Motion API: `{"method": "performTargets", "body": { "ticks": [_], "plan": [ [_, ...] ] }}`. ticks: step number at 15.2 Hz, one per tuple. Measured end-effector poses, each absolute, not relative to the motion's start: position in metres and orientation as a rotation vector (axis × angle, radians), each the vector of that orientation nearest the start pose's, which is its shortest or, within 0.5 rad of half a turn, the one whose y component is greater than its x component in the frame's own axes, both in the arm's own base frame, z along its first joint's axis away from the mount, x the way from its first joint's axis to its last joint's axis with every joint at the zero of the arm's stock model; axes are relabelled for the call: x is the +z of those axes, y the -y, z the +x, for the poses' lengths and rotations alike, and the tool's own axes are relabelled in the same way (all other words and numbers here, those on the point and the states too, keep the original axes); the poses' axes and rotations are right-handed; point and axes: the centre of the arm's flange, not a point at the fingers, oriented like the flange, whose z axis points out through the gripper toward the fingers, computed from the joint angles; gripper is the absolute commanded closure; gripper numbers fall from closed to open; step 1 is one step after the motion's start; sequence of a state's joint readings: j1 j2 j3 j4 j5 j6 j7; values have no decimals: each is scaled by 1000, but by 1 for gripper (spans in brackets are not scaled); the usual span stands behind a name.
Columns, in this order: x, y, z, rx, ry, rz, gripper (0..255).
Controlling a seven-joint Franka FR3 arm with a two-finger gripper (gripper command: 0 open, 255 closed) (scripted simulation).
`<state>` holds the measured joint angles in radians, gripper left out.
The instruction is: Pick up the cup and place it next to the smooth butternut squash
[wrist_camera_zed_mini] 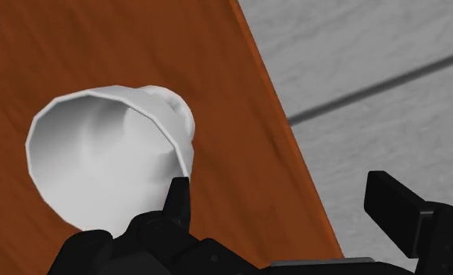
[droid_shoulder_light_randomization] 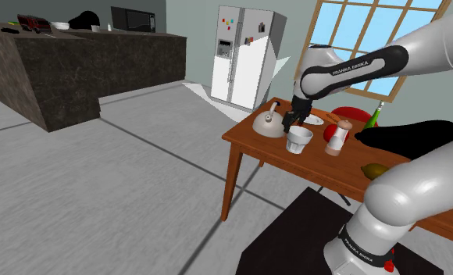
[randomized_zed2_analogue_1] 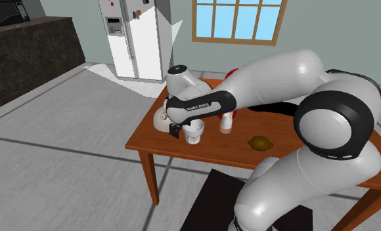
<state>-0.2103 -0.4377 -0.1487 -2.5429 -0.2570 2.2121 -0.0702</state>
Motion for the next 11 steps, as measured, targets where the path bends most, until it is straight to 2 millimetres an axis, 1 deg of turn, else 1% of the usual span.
{"method": "performTargets", "body": {
  "ticks": [5, 8, 11],
  "plan": [
    [393, 200, 393, -115, -233, -3350, 0],
    [377, 209, 396, -115, -234, -3359, 0],
    [361, 213, 396, -115, -234, -3360, 0]
  ]
}}
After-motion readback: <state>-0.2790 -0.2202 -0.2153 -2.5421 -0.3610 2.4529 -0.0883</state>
